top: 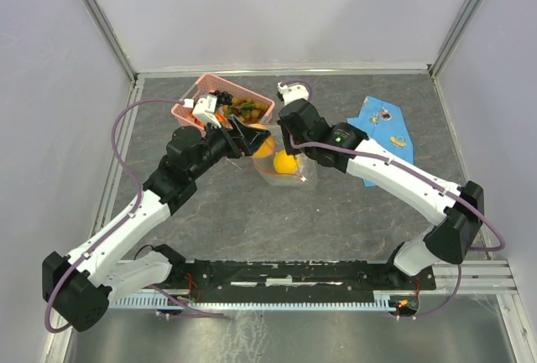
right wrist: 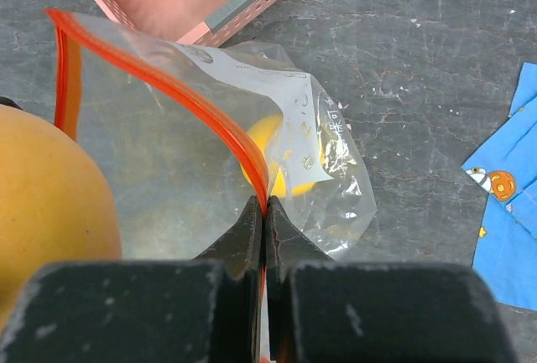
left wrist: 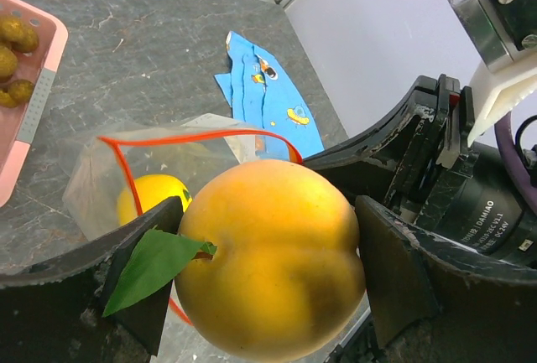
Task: Place the food in the zip-top bag and seal the zipper
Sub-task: Place the fake fruit in the zipper food storage bag.
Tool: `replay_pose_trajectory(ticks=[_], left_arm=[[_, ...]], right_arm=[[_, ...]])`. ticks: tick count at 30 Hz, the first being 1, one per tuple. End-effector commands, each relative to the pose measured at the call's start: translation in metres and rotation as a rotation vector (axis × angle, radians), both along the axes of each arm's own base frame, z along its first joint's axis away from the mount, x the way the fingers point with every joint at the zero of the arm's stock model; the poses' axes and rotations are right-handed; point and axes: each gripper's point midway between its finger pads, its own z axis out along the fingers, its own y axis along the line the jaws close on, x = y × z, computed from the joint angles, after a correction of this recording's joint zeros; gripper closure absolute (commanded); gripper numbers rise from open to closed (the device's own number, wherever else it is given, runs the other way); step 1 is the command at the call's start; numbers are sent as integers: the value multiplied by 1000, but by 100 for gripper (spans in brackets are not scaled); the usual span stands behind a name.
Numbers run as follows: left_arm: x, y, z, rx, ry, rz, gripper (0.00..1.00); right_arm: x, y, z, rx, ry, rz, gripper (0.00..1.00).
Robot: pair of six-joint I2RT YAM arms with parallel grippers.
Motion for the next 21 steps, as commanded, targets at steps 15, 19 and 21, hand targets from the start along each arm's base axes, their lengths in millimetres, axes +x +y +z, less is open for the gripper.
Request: replay_pose_trajectory(ticks=[15,19,21], left_arm=[[27,7,-42,279,16,200,28],[30,15,-52,342,47,274,21],[31,17,-54,359,54,292,18]], right_arm=[[-7,18,28,163,-8,21,98],[-7,20,29,181,-10,24,98],[-7,21,29,185,-8,25,98]])
